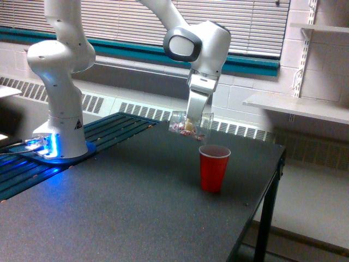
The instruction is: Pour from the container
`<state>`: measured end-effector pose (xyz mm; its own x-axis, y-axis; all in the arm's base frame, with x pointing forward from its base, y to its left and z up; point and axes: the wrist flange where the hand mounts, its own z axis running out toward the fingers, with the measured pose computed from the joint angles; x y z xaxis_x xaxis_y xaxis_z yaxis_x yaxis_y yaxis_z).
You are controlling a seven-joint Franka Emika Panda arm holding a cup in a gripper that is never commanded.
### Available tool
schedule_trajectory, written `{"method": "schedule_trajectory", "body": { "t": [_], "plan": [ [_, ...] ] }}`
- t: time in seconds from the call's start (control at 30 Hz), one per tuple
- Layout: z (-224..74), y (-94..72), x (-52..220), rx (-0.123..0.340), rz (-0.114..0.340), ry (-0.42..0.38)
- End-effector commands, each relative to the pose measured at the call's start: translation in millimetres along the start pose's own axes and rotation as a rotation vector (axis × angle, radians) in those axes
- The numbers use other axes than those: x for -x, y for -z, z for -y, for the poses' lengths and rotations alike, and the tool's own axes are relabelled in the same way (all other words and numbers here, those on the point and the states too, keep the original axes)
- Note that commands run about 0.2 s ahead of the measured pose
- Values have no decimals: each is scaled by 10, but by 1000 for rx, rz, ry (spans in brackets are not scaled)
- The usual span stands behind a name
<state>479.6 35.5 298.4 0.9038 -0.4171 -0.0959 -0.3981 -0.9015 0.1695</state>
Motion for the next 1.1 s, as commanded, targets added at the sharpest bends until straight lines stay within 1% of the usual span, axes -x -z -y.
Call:
{"method": "schedule_trajectory", "body": {
  "t": [0.03, 0.23, 0.47, 0.8, 1.0, 1.1],
  "plan": [
    [-19, 7, -30, 21, 18, 33],
    [5, 23, -54, 23, 33, 49],
    [21, 35, -82, 40, 45, 69],
    [70, 42, -68, 42, 56, 87],
    [74, 61, -45, 34, 50, 90],
    [80, 79, -49, 21, 32, 88]
  ]
}}
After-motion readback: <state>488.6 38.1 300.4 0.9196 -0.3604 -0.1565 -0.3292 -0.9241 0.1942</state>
